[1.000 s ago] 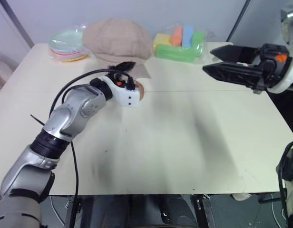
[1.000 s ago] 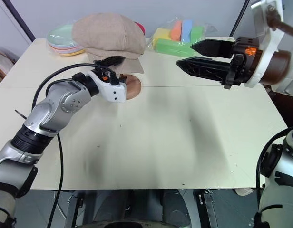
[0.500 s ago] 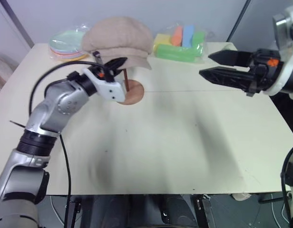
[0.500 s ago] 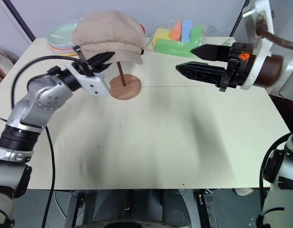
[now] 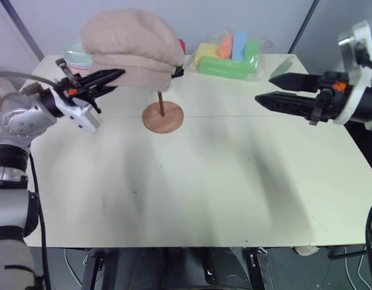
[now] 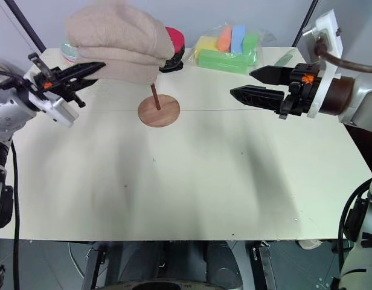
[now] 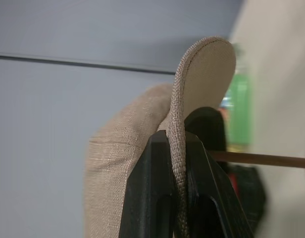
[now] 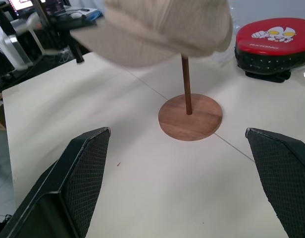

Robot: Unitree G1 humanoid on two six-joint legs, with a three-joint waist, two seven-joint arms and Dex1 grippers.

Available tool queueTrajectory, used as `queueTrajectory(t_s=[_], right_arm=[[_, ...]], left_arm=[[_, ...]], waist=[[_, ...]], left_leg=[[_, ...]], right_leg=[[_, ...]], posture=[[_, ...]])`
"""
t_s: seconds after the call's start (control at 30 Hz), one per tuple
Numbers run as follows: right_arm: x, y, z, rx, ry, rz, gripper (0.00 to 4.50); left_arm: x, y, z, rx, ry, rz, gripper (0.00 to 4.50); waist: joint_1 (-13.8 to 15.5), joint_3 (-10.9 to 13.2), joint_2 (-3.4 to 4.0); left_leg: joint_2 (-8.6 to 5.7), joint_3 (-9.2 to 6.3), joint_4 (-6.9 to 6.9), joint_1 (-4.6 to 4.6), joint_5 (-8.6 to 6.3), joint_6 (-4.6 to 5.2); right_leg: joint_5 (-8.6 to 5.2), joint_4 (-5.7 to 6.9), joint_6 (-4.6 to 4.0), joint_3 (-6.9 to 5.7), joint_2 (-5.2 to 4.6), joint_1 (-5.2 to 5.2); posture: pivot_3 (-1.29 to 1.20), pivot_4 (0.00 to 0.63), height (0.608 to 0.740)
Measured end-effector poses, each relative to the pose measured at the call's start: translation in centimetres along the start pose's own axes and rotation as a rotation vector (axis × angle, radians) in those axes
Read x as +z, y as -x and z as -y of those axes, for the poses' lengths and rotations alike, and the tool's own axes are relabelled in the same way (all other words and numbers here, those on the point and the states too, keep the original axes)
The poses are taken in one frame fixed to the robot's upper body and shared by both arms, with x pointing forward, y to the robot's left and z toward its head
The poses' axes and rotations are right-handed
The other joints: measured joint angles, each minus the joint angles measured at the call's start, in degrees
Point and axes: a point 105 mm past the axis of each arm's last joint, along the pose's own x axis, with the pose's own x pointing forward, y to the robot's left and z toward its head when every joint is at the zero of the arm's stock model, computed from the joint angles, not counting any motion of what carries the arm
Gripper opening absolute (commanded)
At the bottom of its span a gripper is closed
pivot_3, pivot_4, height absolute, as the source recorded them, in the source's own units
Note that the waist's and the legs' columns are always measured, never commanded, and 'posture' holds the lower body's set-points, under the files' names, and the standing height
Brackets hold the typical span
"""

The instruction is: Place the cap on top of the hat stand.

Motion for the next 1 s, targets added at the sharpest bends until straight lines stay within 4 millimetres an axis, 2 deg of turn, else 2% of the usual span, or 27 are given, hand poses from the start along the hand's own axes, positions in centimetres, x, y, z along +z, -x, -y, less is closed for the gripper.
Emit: queueTrajectory(t_s=[0.1, 0.2, 0.3, 0.53, 0.73, 0.83, 0.93, 1.0], right_arm=[[-0.1, -0.1, 0.2, -0.005, -0.004, -0.007, 4.5], [-0.3, -0.1, 0.3, -0.016, -0.006, -0.017, 4.5], [-0.3, 0.0, 0.6, -0.029, -0.01, -0.017, 4.5], [-1.0, 0.3, 0.9, -0.05, -0.028, -0.038, 4.5], [-1.2, 0.3, 1.1, -0.058, -0.021, -0.032, 4.5], [-1.3, 0.1, 1.2, -0.045, -0.019, -0.028, 4.5], [-1.9, 0.0, 1.8, -0.039, -0.024, -0.044, 4.5], [-2.3, 0.0, 2.1, -0.035, -0.026, -0.054, 4.5]], left_arm=[[0.5, -0.7, 1.5, -0.036, 0.023, 0.043, 0.01], [0.5, -1.4, 1.9, -0.051, 0.029, 0.053, 0.01], [0.2, -1.5, 2.1, -0.06, 0.029, 0.041, 0.97], [-0.3, -1.2, 2.4, -0.065, 0.037, 0.005, 4.41], [-0.2, 0.0, 2.4, -0.047, 0.033, -0.012, 4.47], [0.2, 1.7, 2.9, -0.044, 0.059, -0.053, 4.47], [1.0, 4.2, 4.1, -0.084, 0.17, -0.159, 4.47], [1.9, 4.9, 4.5, -0.092, 0.272, -0.216, 4.47]], waist=[[0.13, 0.0, -0.01], [0.06, 0.0, -0.01], [-0.23, 0.0, -0.01], [-0.09, 0.0, -0.01], [-0.26, 0.0, 0.0], [-0.53, 0.0, 0.0], [-1.3, 0.0, 0.02], [-1.36, 0.02, 0.04]], left_leg=[[0.0, 0.0, 0.02, -0.01, 0.0, 0.0], [-0.04, 0.0, 0.02, -0.02, 0.0, 0.0], [-0.02, 0.0, 0.01, -0.01, 0.0, 0.01], [-0.01, -0.01, 0.01, -0.01, 0.0, 0.0], [0.05, -0.01, 0.0, -0.01, 0.0, 0.0], [0.16, 0.0, -0.04, 0.0, 0.0, 0.0], [0.21, -0.13, -0.07, -0.02, 0.0, 0.0], [0.18, -0.17, -0.06, -0.01, -0.01, 0.01]], right_leg=[[0.01, 0.0, 0.02, 0.0, 0.0, 0.01], [0.01, 0.01, 0.03, 0.0, 0.02, 0.01], [0.01, 0.02, 0.03, 0.0, 0.05, -0.01], [0.01, 0.03, 0.03, 0.0, 0.04, -0.02], [0.01, 0.04, 0.03, 0.01, 0.04, -0.03], [0.01, 0.05, 0.03, 0.04, 0.03, -0.07], [0.01, 0.03, 0.02, 0.1, -0.06, -0.1], [0.01, 0.03, 0.01, 0.08, -0.08, -0.08]], posture=[[0.0, 0.15, 0.74], [0.0, 0.15, 0.74], [0.0, 0.15, 0.74], [0.0, 0.15, 0.74], [0.0, 0.15, 0.74], [0.0, 0.15, 0.74], [0.0, 0.15, 0.74], [0.0, 0.15, 0.74]])
